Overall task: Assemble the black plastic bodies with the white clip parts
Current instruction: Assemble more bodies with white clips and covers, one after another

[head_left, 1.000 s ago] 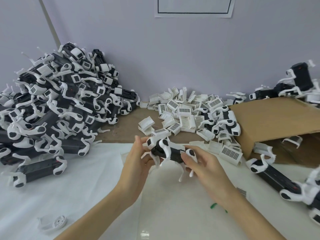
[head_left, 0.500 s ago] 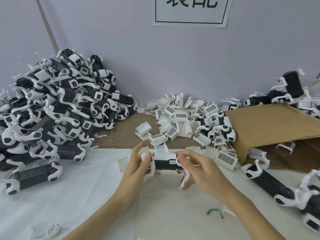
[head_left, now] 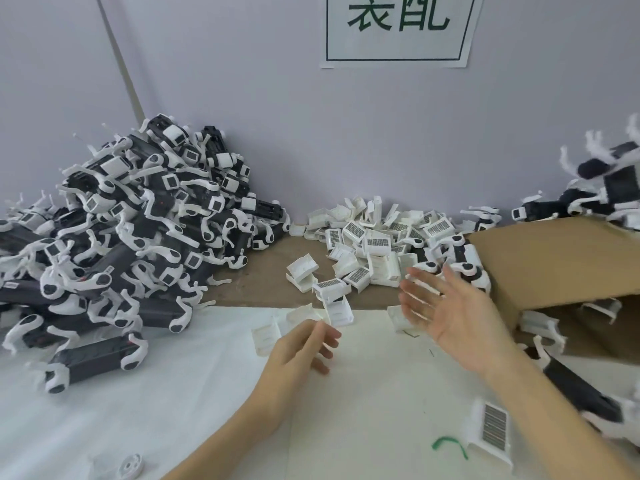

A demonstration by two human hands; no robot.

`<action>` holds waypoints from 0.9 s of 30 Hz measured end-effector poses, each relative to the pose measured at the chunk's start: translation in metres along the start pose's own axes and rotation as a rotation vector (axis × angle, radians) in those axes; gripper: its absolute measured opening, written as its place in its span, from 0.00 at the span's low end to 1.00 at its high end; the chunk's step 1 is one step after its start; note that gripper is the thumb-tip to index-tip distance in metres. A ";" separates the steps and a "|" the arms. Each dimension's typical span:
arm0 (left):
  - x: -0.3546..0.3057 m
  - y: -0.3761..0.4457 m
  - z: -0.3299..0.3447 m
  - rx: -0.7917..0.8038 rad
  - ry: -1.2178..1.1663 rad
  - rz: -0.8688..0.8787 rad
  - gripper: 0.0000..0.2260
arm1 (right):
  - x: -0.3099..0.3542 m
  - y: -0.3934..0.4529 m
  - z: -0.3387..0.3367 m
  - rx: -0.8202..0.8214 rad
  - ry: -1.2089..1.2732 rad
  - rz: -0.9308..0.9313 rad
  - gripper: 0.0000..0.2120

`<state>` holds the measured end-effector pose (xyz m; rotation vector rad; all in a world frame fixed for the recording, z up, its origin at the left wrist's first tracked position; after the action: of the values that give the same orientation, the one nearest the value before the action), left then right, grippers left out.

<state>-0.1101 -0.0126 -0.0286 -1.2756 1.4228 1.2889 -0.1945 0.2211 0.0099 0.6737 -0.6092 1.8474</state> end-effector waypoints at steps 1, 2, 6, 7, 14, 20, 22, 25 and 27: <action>0.001 0.000 0.001 -0.001 0.030 -0.001 0.17 | -0.017 -0.001 0.000 -0.006 0.000 0.033 0.26; 0.001 0.001 0.001 -0.012 0.059 0.001 0.16 | -0.031 -0.003 0.001 -0.019 -0.014 0.067 0.25; 0.000 0.020 -0.006 -0.110 0.271 0.036 0.12 | -0.063 -0.003 0.007 -0.028 -0.162 0.150 0.23; -0.005 0.033 -0.012 -0.160 0.388 0.078 0.10 | -0.064 -0.003 0.008 -0.021 -0.184 0.156 0.22; -0.036 0.159 -0.083 -0.252 1.660 0.171 0.16 | -0.061 -0.004 0.005 -0.060 -0.185 0.117 0.21; 0.024 0.180 -0.147 -0.075 1.894 -0.353 0.24 | -0.062 -0.002 0.003 -0.048 -0.178 0.120 0.20; 0.035 0.173 -0.148 -0.085 1.885 -0.319 0.24 | -0.063 -0.001 0.003 -0.037 -0.189 0.123 0.19; 0.025 0.165 -0.144 -0.188 1.783 -0.186 0.18 | -0.065 0.000 0.003 -0.023 -0.188 0.126 0.19; 0.015 0.159 -0.141 -0.232 1.603 -0.111 0.12 | -0.065 0.000 0.002 -0.027 -0.194 0.128 0.20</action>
<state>-0.2607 -0.1594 0.0040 -2.7341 2.0950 0.0969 -0.1740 0.1773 -0.0341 0.8180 -0.8190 1.9009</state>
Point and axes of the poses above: each hand's wrist, its own y-axis towards the middle knuckle, its own z-axis out of the palm, x = y × z, the point moved 7 cm from there along y, towards the middle knuckle, and after that the axes turned 6 degrees about y, right-handed, at the moved point
